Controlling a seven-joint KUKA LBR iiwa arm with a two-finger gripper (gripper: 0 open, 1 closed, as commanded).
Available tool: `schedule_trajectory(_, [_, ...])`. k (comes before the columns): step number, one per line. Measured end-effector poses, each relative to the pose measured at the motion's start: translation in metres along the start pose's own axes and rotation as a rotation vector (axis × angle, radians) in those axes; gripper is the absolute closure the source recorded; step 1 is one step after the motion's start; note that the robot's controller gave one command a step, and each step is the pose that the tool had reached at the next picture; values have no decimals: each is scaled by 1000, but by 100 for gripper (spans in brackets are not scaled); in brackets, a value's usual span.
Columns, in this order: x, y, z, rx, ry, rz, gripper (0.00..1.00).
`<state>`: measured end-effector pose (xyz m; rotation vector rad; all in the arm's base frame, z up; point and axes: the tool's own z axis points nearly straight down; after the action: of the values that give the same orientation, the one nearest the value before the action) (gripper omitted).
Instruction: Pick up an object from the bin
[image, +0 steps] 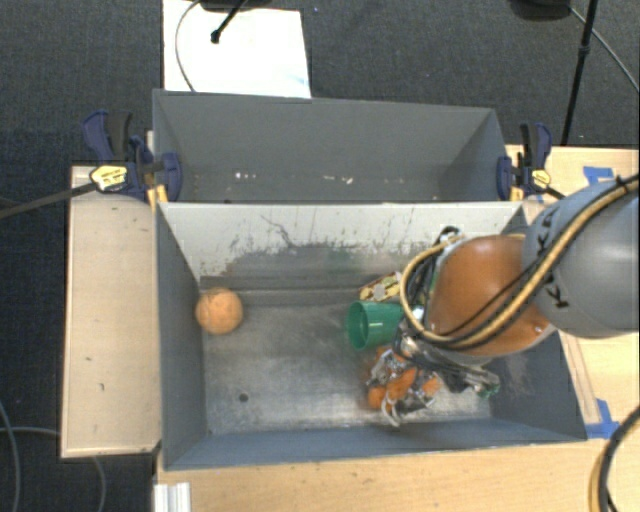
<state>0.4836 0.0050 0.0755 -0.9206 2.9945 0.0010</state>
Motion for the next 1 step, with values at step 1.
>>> schedule_trajectory(1, [0,0,-8,-1,4,0,100])
